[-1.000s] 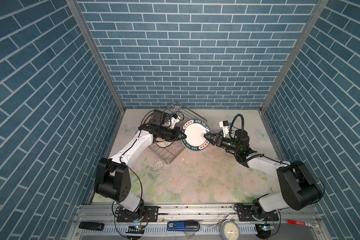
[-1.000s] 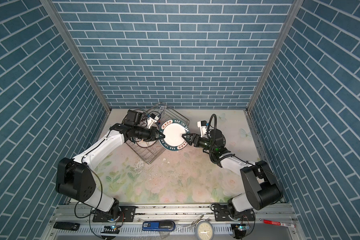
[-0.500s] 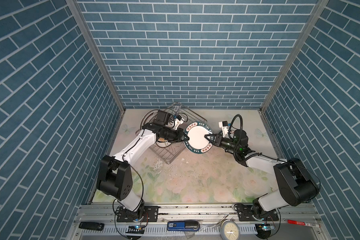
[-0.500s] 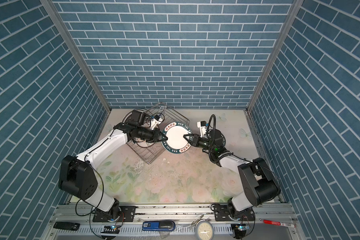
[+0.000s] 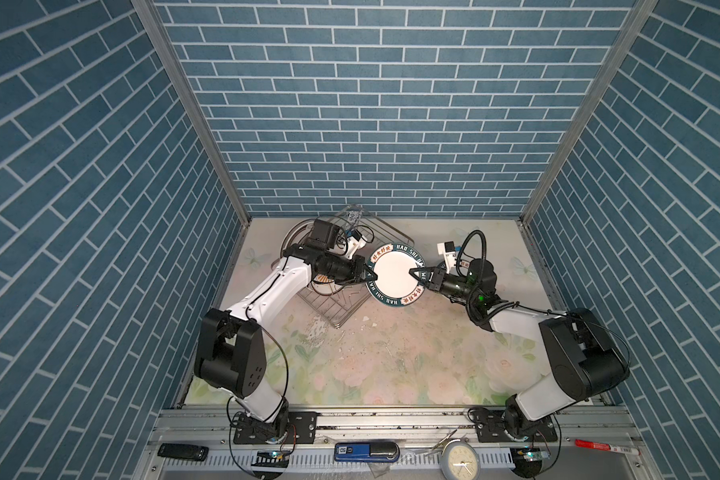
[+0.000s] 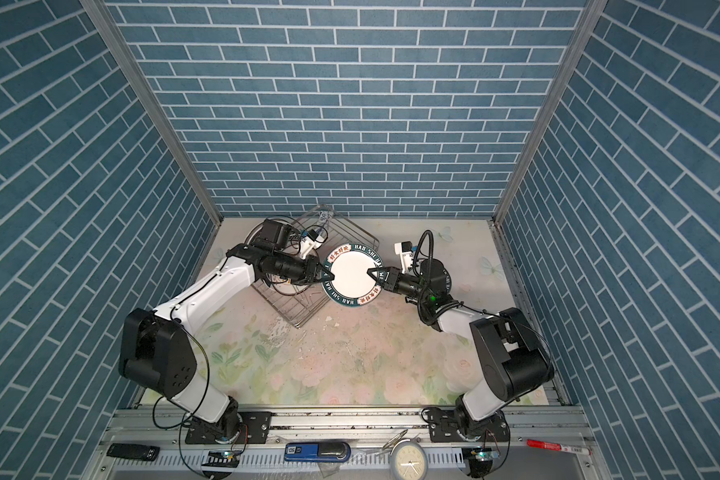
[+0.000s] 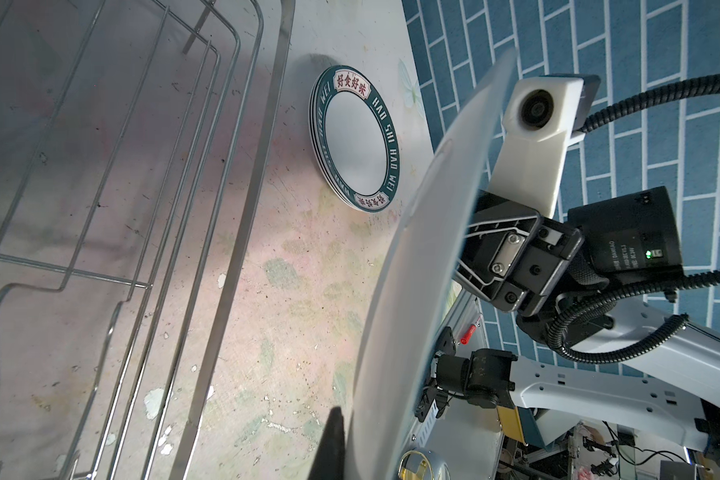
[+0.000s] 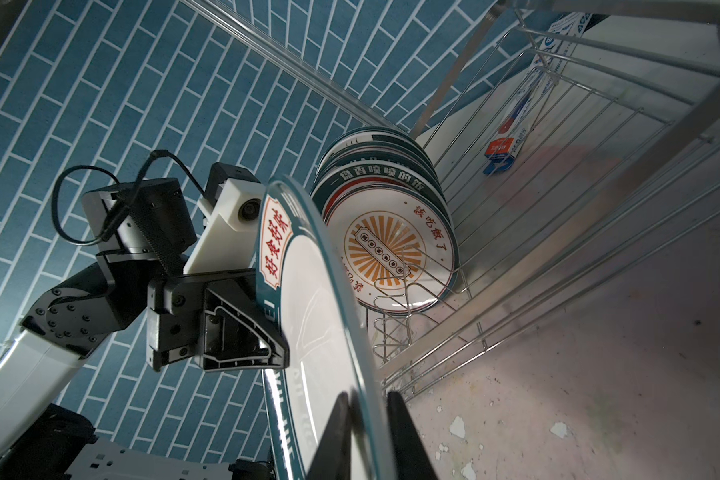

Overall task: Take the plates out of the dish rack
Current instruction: 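Close the right gripper on the plate's rim and open the left gripper, then carry the plate to the stack with the right gripper while the left returns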

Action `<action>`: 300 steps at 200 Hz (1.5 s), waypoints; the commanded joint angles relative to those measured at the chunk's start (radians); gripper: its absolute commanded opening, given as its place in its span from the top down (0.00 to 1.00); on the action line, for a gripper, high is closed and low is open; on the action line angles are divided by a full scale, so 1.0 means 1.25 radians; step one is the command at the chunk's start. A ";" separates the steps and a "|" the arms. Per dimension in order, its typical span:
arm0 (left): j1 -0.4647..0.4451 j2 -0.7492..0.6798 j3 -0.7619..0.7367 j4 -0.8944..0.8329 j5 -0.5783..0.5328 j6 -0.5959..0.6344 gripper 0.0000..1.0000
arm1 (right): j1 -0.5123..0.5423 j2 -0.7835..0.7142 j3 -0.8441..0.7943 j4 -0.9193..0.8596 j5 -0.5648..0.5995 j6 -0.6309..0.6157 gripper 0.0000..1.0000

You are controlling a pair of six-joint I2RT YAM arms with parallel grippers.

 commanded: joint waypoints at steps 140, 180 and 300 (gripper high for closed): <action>-0.013 -0.094 0.006 0.002 -0.149 0.033 0.48 | -0.101 -0.098 -0.015 0.024 0.027 0.003 1.00; -0.010 -0.156 0.004 -0.036 -0.338 0.067 0.46 | -0.161 -0.290 -0.010 -0.301 0.142 -0.156 1.00; -0.011 -0.275 0.007 -0.136 -0.812 0.089 0.41 | -0.167 -0.525 -0.055 -0.689 0.895 -0.240 1.00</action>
